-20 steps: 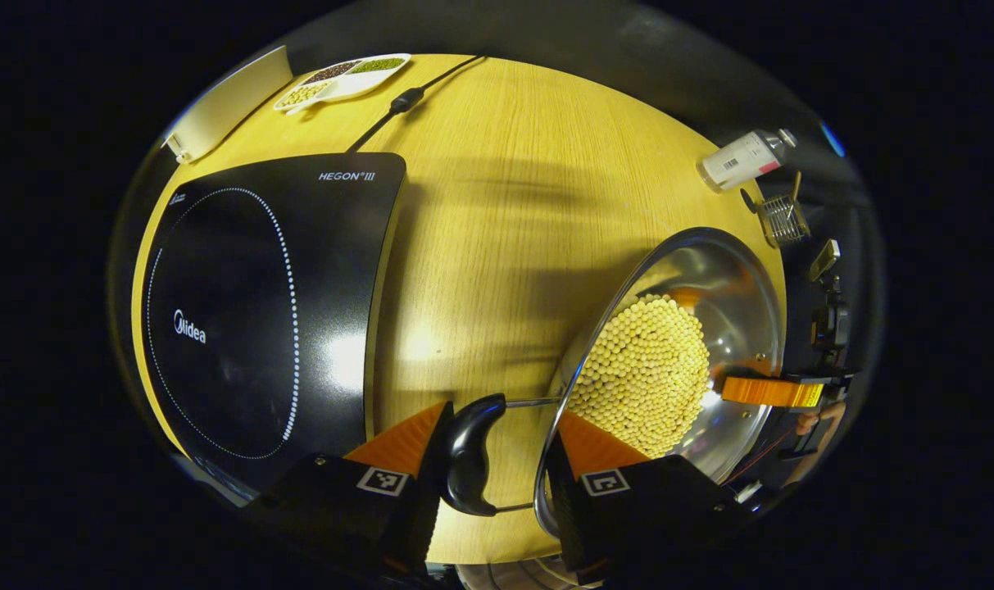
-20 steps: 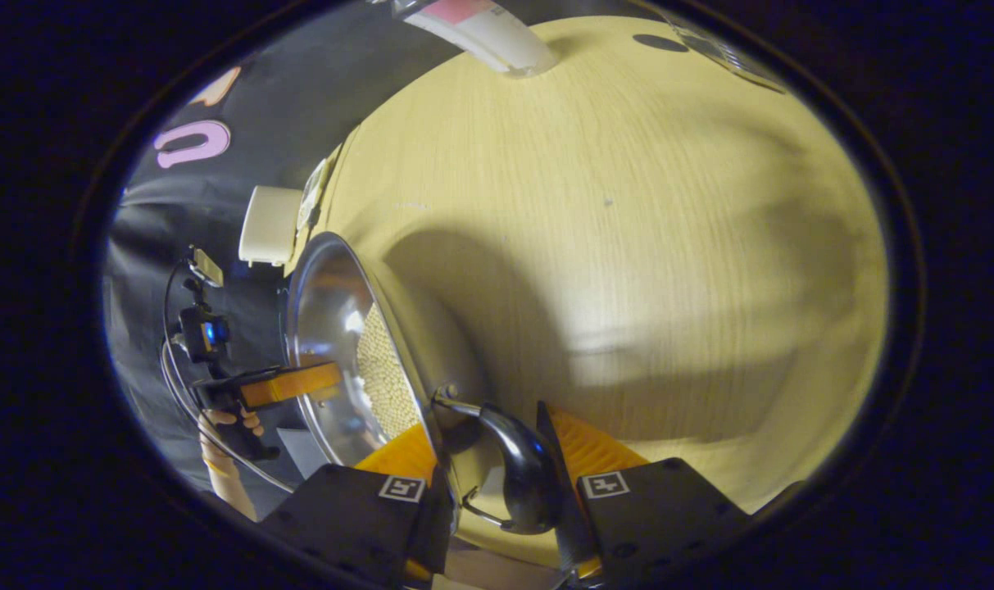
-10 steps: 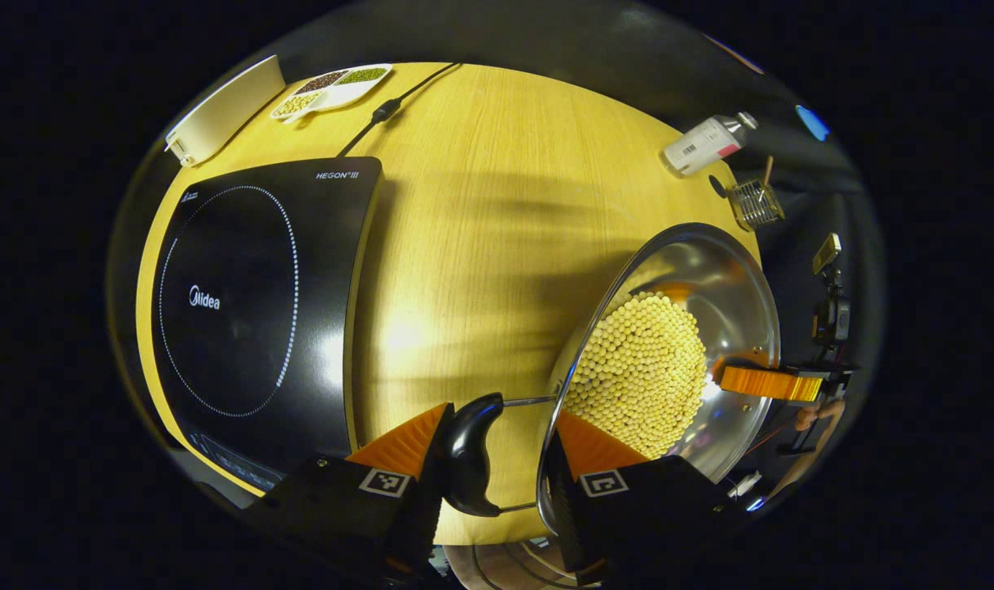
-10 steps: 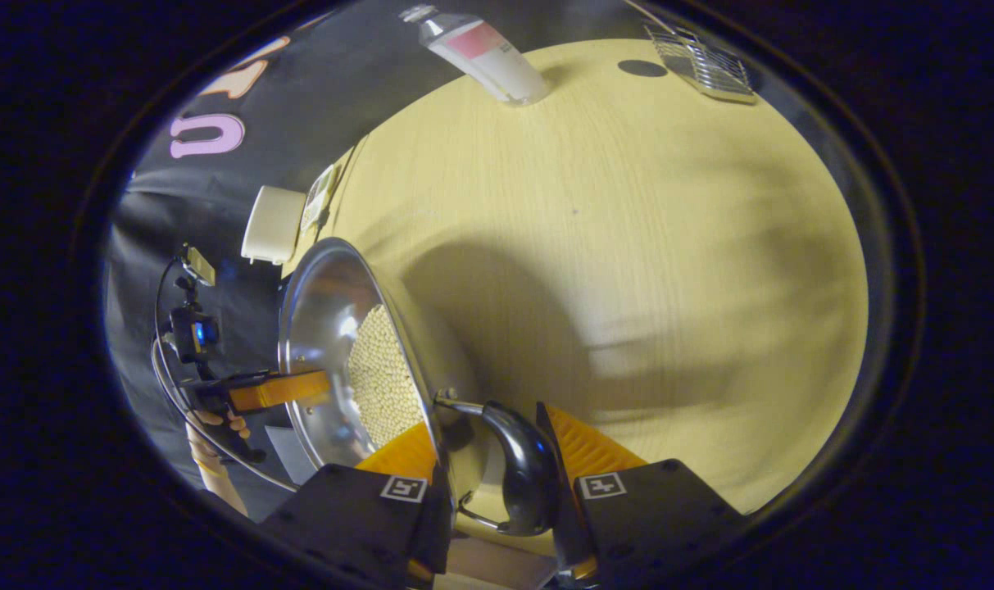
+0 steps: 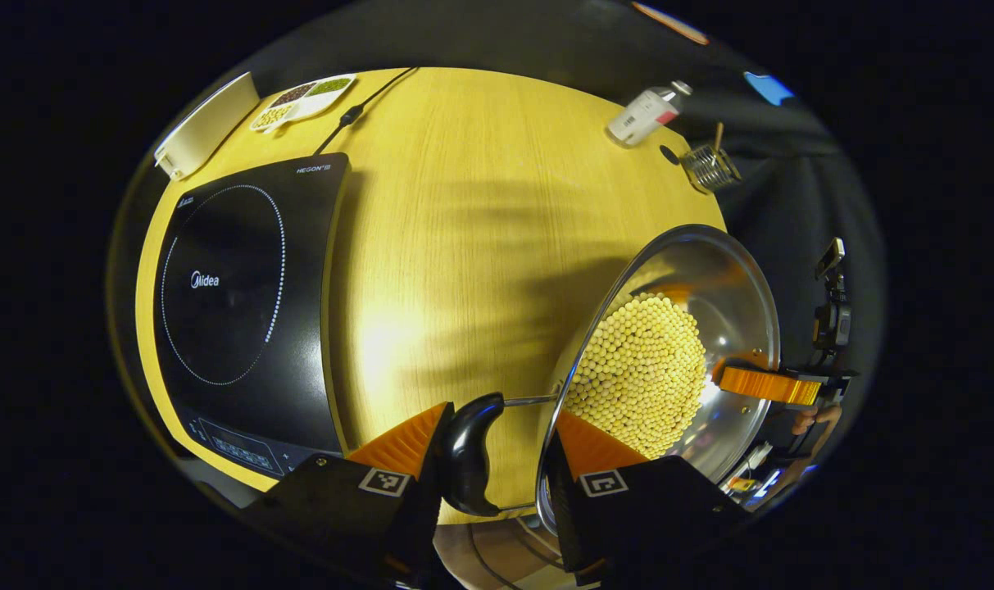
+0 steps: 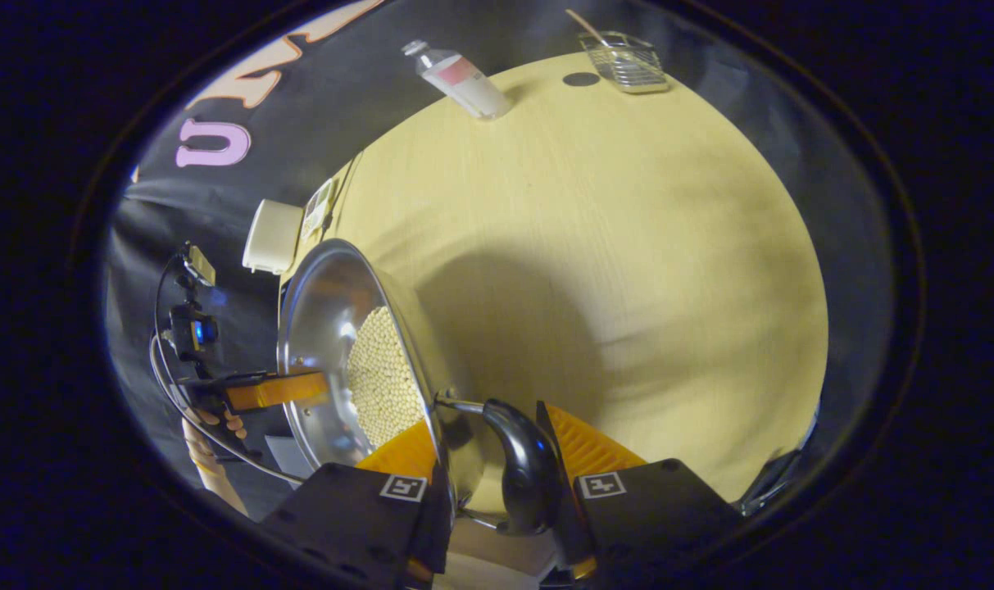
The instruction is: First push the handle of the pot to place it horizontally, then grasp the pot with both hands and set it on the induction cooktop.
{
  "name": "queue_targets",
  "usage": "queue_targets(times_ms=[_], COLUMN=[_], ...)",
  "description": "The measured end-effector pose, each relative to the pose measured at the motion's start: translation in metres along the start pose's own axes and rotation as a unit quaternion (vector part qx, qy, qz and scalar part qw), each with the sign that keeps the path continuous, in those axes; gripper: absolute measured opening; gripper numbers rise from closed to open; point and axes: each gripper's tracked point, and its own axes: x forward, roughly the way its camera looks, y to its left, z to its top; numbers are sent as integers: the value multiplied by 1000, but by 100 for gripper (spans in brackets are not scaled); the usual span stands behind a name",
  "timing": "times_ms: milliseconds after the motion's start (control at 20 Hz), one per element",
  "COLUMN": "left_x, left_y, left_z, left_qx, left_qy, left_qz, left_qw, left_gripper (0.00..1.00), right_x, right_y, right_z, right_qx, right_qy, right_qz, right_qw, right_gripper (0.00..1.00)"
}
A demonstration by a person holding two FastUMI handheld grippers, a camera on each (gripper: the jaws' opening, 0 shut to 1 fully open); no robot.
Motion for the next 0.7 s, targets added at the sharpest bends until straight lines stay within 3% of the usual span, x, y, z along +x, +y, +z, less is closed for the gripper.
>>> queue_targets(times_ms=[200,500,700], left_x=[-13,-40,-61], left_y=[3,34,71], left_z=[-9,-16,-12], left_qx=[41,103,135], left_qy=[3,7,-2], left_qz=[-12,-37,-48], left_qw=[999,994,990], left_gripper=[61,61,61], right_x=[-14,-53,-54], right_y=[10,27,69], right_z=[-29,-83,-107], right_qx=[31,76,94], right_qy=[-27,-76,-104], right_qz=[-10,-30,-38], right_qw=[999,994,989], right_gripper=[49,52,52])
